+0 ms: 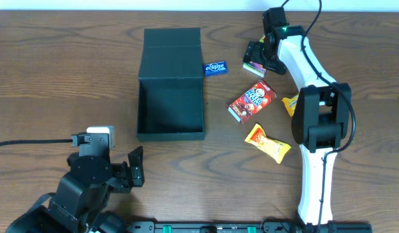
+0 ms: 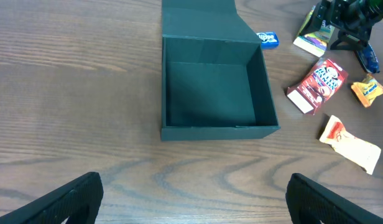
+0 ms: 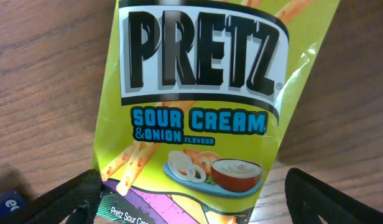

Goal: Pack container
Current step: 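Lift the Pretz box and carry it left toward the black box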

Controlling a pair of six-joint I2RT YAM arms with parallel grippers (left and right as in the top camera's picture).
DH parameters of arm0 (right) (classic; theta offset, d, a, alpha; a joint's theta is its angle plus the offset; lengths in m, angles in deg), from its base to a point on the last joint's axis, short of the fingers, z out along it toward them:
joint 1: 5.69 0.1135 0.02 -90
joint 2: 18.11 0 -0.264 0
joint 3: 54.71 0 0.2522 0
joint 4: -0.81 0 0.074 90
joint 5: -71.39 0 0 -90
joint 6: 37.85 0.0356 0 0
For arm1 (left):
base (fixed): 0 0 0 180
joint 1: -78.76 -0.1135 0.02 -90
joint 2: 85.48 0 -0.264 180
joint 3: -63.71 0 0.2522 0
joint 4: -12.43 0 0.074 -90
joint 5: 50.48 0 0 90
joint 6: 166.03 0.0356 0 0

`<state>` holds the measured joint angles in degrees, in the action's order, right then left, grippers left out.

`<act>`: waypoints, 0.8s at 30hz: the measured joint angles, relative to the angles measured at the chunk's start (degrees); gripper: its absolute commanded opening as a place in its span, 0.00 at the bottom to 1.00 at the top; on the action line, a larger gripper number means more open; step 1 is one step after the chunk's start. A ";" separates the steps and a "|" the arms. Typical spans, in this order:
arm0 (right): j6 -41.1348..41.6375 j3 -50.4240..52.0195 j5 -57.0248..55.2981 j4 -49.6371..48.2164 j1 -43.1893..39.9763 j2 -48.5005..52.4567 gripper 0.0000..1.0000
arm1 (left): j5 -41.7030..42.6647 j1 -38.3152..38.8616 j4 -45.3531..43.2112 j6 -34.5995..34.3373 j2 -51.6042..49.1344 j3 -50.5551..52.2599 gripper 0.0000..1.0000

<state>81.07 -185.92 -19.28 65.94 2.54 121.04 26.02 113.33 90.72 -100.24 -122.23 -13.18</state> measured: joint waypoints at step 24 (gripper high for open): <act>3.15 -1.14 3.50 6.97 0.07 0.02 0.99 | 0.00 0.00 0.00 0.00 0.00 0.00 0.95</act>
<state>84.22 -187.05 -15.78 72.91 2.61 121.06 26.02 113.33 90.72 -100.24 -122.23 -13.18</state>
